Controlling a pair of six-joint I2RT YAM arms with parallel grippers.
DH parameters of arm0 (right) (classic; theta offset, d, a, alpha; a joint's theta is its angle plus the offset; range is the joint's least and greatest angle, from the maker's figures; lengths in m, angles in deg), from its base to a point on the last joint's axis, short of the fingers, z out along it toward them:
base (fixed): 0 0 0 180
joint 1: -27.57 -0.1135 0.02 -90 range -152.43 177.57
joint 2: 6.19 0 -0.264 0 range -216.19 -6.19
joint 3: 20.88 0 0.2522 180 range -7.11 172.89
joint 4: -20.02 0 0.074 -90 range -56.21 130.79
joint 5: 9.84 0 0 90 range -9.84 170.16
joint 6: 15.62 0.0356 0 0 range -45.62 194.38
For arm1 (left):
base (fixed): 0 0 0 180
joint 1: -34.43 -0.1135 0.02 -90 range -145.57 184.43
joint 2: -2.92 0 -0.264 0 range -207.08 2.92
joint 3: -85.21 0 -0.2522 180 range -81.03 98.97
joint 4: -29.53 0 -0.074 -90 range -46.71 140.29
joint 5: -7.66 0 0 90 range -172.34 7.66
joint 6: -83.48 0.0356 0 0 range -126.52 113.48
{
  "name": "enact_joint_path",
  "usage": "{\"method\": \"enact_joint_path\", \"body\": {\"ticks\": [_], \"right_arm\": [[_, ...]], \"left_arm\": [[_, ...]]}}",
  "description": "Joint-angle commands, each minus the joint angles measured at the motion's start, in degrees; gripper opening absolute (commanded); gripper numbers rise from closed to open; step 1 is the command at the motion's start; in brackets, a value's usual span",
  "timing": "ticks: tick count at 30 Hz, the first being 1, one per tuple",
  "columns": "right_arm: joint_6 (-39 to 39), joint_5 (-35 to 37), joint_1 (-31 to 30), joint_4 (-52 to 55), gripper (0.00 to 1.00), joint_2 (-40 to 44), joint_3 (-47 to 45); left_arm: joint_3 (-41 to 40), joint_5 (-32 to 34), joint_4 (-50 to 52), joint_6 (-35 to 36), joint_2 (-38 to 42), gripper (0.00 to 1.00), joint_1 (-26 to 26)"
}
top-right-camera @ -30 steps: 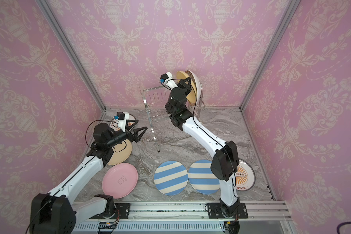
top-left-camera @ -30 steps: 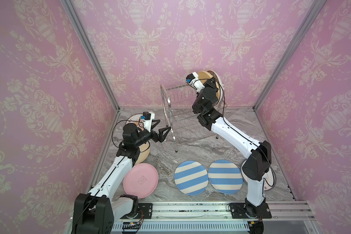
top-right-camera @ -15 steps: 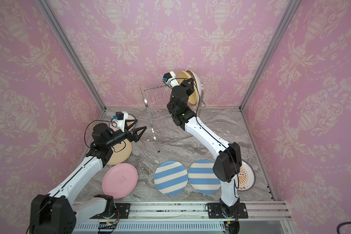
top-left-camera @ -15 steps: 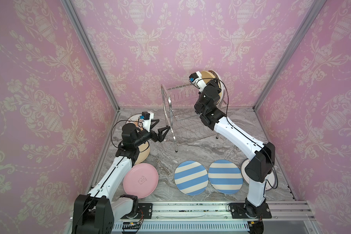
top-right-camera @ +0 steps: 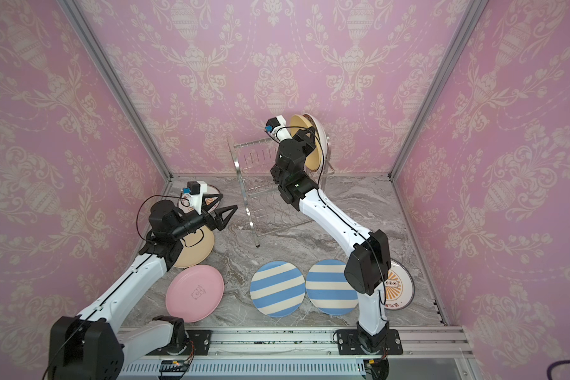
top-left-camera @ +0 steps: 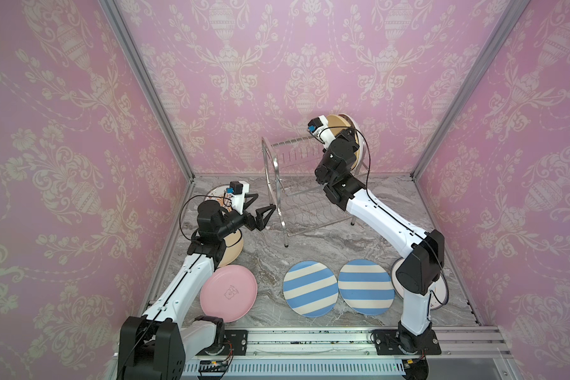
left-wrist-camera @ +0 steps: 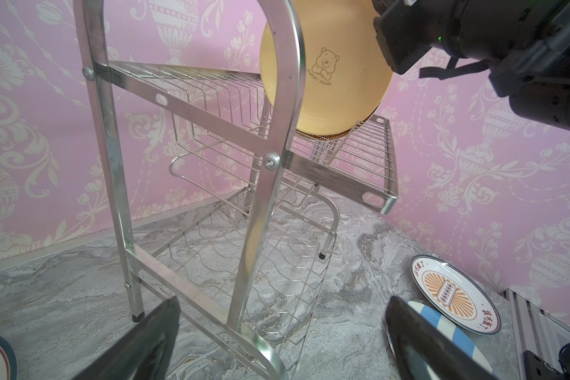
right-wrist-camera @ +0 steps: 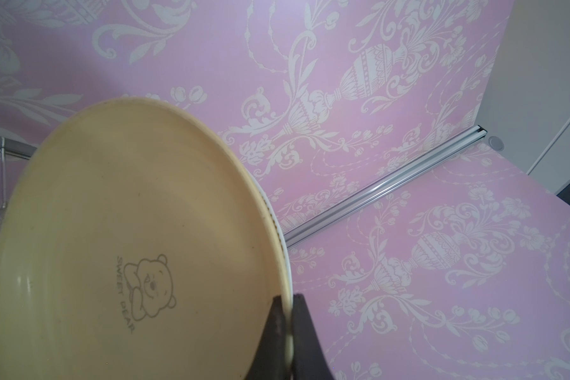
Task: Load plates into a dish rack
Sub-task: Place the plate on the dish rack.
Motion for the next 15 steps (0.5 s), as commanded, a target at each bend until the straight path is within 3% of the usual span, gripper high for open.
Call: {"method": "enact_joint_path", "body": {"ticks": [1,15], "right_arm": [[0.1,2.3,0.6,2.0,0.07,-1.4,0.5],[0.9,2.9,0.6,5.3,0.19,0.3,0.8]], "left_arm": [[-0.6,-1.2,-0.5,-1.0,1.0,0.99,-0.6],[-0.4,-1.6,-0.8,-1.6,0.4,0.99,-0.8]]}}
